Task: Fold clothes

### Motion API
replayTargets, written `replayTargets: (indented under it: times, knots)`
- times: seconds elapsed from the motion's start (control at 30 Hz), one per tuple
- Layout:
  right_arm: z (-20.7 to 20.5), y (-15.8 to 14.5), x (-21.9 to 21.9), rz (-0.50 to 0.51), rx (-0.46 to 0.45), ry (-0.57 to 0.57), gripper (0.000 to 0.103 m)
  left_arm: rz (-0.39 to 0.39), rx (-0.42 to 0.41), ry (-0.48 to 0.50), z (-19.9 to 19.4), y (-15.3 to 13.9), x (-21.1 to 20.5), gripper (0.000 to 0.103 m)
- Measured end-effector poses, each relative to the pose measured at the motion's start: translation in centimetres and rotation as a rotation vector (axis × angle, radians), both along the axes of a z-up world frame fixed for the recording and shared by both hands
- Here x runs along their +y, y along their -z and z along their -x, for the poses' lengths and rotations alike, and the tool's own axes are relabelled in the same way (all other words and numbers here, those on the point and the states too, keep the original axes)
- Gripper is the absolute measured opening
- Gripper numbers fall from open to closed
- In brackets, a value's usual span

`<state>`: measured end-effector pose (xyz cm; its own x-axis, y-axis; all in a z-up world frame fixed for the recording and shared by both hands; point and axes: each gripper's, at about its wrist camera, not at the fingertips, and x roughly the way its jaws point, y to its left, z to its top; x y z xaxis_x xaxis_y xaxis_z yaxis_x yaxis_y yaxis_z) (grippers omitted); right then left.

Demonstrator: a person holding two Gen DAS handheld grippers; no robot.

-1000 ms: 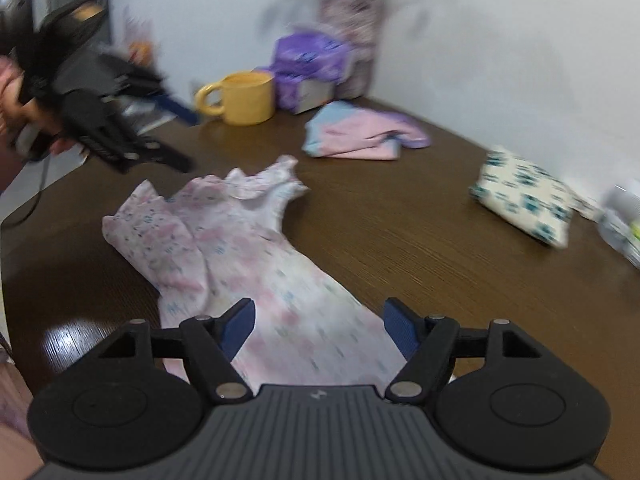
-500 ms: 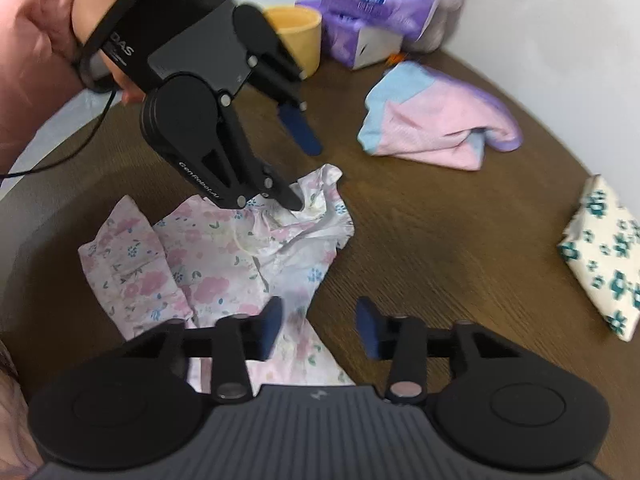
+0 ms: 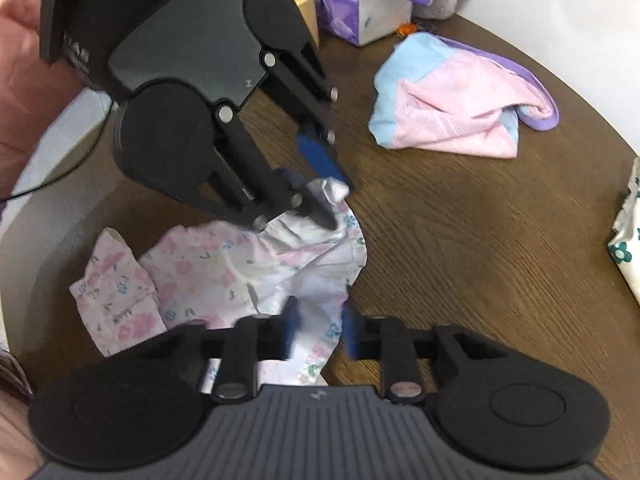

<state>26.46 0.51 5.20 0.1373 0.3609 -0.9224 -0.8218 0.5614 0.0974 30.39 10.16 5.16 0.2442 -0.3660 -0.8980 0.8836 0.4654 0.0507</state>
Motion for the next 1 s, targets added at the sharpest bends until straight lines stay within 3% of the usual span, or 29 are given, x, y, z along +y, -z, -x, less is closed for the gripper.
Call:
replayTargets:
  times: [0.07, 0.17, 0.3, 0.47, 0.67, 0.8, 0.93, 1.0]
  knots:
    - [0.5, -0.4, -0.1, -0.024, -0.033, -0.011, 0.006, 0.031, -0.035, 0.012, 1.2, -0.6, 0.5, 0.006]
    - [1.7, -0.9, 0.0, -0.042, -0.083, -0.049, 0.003, 0.061, -0.126, 0.024, 3.7, -1.8, 1.3, 0.005]
    - [4.9, -1.5, 0.1, -0.021, -0.234, -0.144, 0.003, 0.075, -0.335, 0.025, 8.9, -3.3, 2.8, 0.004]
    - [9.2, -1.5, -0.6, -0.036, -0.319, -0.279, 0.003, 0.094, -0.478, 0.037, 16.3, -3.3, 4.5, 0.004]
    - [12.7, -0.2, -0.6, -0.018, -0.348, -0.359, 0.003, 0.116, -0.489, -0.029, 22.1, -1.1, 6.1, 0.004]
    - [13.8, 0.7, -0.1, -0.033, -0.343, -0.365, 0.003, 0.117, -0.455, -0.118, 22.8, 0.7, 6.7, 0.005]
    - [14.5, 1.5, 0.2, -0.03, -0.346, -0.384, 0.003, 0.219, -0.43, -0.159, 24.2, -1.0, 7.7, 0.014]
    - [15.0, 1.8, 0.3, -0.021, -0.355, -0.397, 0.003, 0.305, -0.421, -0.179, 24.7, -2.6, 8.2, 0.022]
